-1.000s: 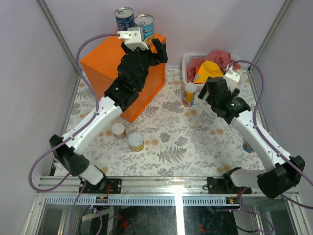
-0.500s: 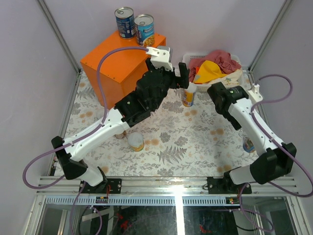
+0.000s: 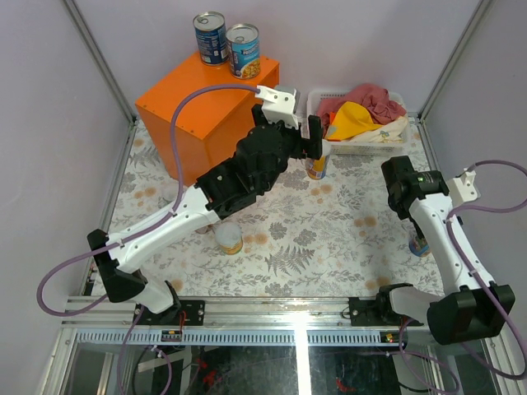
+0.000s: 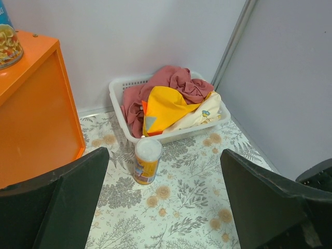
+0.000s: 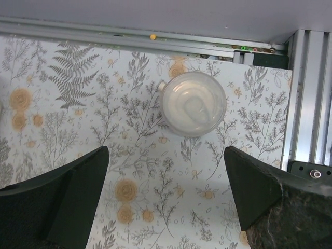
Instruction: Place and organize the canned foods onto the counter
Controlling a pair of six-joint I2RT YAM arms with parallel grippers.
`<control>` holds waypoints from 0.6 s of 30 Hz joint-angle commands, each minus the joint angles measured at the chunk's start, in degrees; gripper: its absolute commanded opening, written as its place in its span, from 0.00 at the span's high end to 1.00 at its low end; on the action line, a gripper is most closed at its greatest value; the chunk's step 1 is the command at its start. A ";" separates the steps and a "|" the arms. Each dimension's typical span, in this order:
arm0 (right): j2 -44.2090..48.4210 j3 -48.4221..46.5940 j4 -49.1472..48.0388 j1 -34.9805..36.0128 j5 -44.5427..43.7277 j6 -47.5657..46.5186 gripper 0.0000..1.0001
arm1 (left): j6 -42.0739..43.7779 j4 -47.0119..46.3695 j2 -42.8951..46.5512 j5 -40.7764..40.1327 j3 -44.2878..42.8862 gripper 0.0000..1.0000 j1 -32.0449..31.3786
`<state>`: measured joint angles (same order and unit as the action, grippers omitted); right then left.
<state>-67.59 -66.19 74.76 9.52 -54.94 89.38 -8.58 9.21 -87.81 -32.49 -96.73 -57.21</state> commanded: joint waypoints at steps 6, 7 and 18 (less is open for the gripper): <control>2.35 6.21 -13.25 -8.46 -1.41 -9.79 0.01 | 1.37 1.42 -2.22 -1.12 -3.36 0.11 -1.12; 2.52 6.69 -14.32 -9.46 -0.76 -11.01 0.01 | 1.42 1.51 -2.34 -1.11 -3.65 0.11 -1.16; 2.06 10.88 -21.14 -15.74 2.91 -17.77 0.00 | 1.04 1.41 -4.09 -1.81 -4.10 0.11 -1.49</control>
<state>-65.89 -56.14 56.77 -4.58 -52.25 74.08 -8.23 10.85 -90.94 -33.10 -98.74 -58.24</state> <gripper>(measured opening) 0.993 0.891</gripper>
